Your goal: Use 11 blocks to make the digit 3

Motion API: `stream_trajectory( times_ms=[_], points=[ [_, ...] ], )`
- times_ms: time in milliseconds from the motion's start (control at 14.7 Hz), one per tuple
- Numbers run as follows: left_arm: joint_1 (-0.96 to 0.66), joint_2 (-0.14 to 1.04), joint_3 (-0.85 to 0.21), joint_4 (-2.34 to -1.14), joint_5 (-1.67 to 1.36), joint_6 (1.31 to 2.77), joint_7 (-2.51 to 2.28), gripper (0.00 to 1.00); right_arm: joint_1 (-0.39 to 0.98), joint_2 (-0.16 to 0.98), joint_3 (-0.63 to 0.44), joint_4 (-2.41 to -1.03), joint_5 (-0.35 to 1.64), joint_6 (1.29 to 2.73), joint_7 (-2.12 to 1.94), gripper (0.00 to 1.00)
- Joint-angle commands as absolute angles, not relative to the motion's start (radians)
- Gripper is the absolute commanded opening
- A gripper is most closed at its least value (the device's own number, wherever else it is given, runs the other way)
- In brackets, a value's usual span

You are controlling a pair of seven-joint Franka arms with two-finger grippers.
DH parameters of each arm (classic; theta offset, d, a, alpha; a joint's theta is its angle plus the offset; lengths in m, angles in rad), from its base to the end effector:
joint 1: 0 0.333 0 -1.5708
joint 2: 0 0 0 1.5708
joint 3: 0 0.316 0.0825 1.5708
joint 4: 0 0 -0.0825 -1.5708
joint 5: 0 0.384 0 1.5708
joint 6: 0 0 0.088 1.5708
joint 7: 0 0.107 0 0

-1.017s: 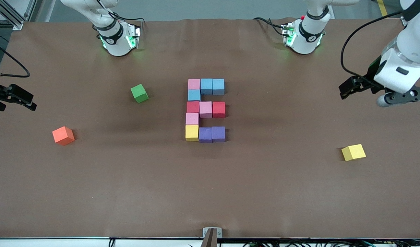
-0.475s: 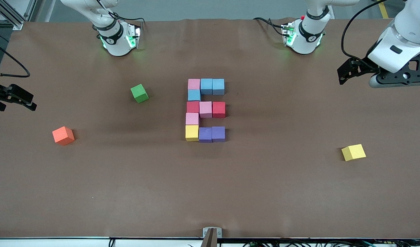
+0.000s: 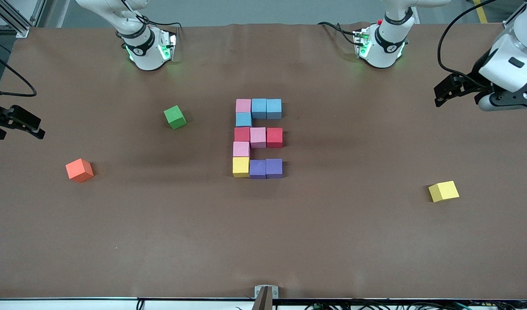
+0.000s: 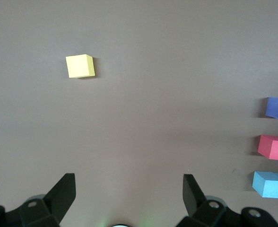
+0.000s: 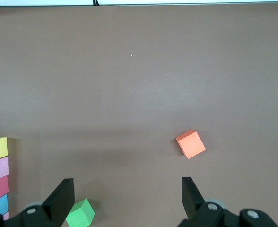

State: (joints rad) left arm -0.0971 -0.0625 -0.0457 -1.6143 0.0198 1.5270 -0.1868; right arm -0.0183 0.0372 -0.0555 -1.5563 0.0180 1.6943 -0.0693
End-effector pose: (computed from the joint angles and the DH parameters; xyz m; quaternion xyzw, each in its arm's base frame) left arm 0.5251 -0.0741 0.6342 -0.9996 -0.0224 0.0104 0.0132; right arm 0.5769 -0.0403 0.6219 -0.9987 0.0028 -0.0508 0.0043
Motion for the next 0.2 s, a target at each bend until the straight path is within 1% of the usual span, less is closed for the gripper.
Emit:
stream_trajectory(
  times_ms=[0,136],
  points=[
    [-0.086,-0.083,-0.049,-1.632,0.002,1.514,-0.170,1.00,-0.015,0.029,-0.055,-1.559,0.011,1.695,-0.077,1.00],
    [-0.086,-0.084,-0.049,-1.631,0.002,1.503,-0.170,1.00,-0.015,0.029,-0.055,-1.557,0.011,1.695,-0.077,1.00]
  ],
)
